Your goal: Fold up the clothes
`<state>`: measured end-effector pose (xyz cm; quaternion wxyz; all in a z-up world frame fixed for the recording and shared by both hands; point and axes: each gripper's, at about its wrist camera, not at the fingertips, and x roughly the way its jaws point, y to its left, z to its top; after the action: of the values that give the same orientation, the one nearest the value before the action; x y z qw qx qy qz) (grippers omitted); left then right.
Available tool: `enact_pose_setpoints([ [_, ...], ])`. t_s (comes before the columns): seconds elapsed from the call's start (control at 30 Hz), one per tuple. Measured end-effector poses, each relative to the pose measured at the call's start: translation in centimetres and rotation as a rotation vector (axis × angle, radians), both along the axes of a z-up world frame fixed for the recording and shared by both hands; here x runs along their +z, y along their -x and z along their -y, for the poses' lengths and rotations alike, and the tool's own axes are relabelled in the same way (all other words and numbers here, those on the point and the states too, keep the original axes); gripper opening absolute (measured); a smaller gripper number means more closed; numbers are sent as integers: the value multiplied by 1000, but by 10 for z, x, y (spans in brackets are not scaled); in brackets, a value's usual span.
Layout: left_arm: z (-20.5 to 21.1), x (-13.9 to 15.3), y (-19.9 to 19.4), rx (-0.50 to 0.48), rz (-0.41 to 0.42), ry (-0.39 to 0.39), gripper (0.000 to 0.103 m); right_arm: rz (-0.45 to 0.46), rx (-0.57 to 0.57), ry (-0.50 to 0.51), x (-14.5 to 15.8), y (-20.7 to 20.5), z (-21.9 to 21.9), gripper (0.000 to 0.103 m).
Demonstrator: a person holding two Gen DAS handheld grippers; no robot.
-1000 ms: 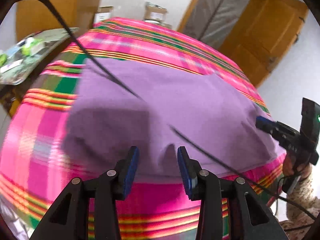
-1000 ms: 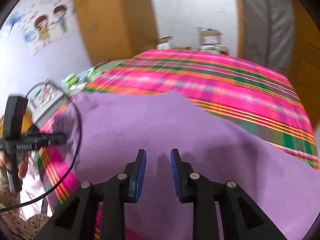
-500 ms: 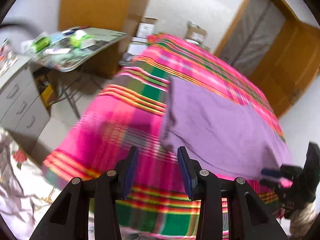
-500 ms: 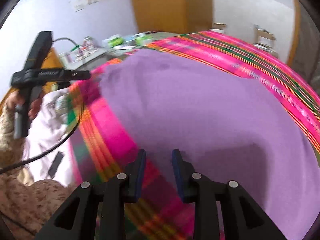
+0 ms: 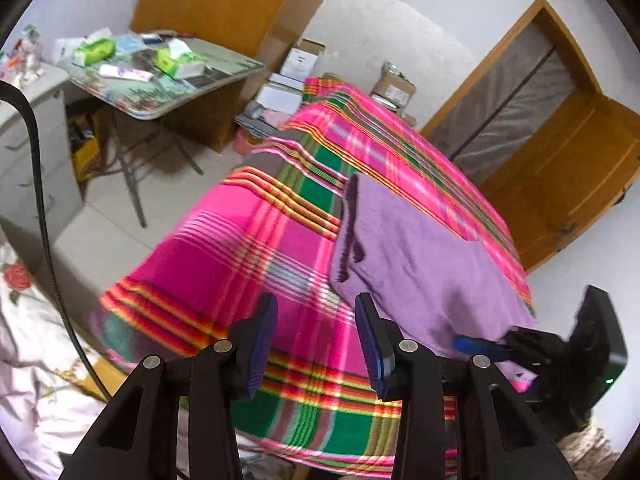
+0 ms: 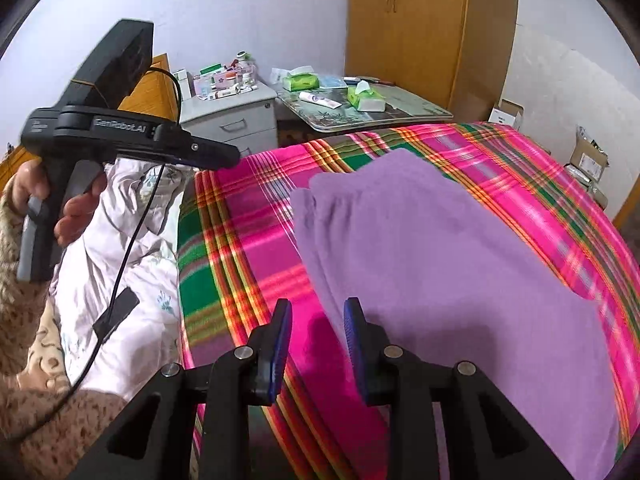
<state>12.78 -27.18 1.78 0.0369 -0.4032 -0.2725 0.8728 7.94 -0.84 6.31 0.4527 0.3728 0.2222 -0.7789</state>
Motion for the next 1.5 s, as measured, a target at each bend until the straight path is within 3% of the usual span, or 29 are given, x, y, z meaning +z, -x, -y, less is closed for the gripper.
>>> enact_pose_setpoints([
  [0.2, -5, -13, 20, -48, 18, -75, 42, -34, -16, -24, -16, 5, 38, 35],
  [0.47, -6, -19, 48, -91, 38, -174, 42, -156, -61, -74, -24, 8, 72, 35],
  [0.77, -1, -29, 72, -84, 86, -217, 49, -132, -106, -74, -28, 22, 82, 35],
  [0.87, 2, -34, 81, -85, 108, -236, 50, -122, -120, -64, -28, 24, 84, 30],
  [1.03, 3, -39, 94, -103, 124, -268, 50, -124, -145, -34, -26, 27, 79, 12],
  [1.5, 3, -43, 123, -143, 152, -380, 58, -132, -147, 133, -6, 19, 55, 8],
])
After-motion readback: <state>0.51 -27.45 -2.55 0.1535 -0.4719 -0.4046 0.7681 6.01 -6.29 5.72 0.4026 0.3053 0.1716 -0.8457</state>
